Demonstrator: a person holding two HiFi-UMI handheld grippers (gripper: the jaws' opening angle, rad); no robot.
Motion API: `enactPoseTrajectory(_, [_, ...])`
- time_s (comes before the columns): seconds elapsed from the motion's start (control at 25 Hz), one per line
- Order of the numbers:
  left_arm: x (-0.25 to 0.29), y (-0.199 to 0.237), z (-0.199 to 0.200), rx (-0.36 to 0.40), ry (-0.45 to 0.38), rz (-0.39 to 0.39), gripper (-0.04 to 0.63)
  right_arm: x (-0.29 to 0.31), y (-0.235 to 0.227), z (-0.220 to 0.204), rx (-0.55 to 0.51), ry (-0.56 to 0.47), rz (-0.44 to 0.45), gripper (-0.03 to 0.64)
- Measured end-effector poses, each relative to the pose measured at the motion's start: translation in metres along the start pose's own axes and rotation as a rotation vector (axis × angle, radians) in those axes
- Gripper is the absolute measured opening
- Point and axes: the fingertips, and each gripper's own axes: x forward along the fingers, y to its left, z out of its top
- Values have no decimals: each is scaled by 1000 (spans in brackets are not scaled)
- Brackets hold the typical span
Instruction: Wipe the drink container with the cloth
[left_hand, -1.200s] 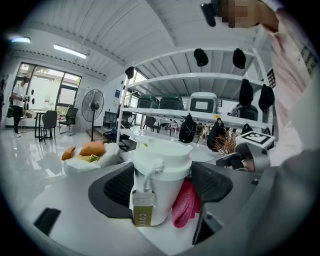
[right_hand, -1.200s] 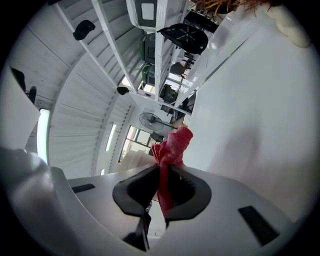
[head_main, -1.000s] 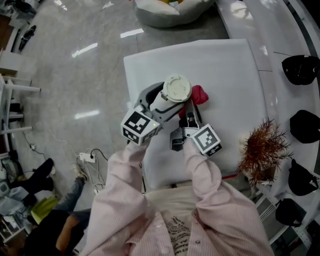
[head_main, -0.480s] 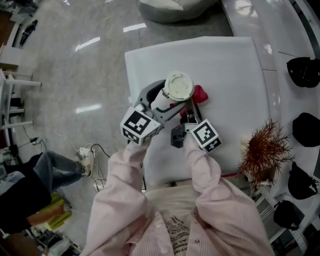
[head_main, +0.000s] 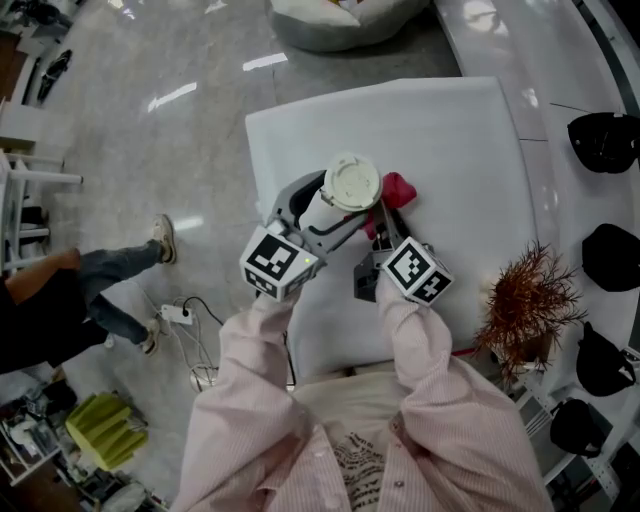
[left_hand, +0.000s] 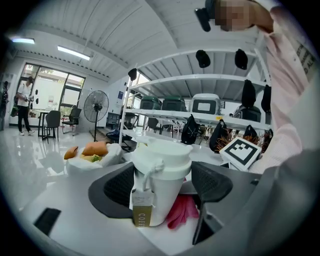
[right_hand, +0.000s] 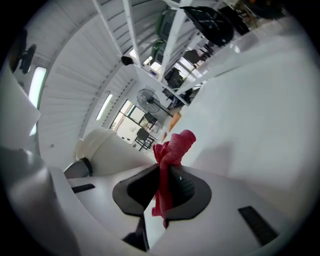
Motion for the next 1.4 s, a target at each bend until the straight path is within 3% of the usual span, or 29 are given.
enactPoseTrajectory(0.12, [0,0,0,1,2,0,359,-4,19,22,-149,11,45,37])
enactPoseTrajectory(0.44, [-1,1,-1,-10,5,2,356,-10,64,72,-389,82,121,37])
enactPoseTrajectory(0.8, [-1,0,-2,-12,20,-2,353,-6,112,105,-534,345,276,37])
enactPoseTrajectory(1.12, [-1,0,-2,-17,27,-1,353,8,138,103,-530,592,378,37])
enactPoseTrajectory(1.28, [0,-1,-2,-17,33,-5,353,15,131,91,-556,737,409,37])
enactPoseTrajectory(1.4, [0,0,-3,-17,33,-2,351,19,125,79,-517,845,452,37])
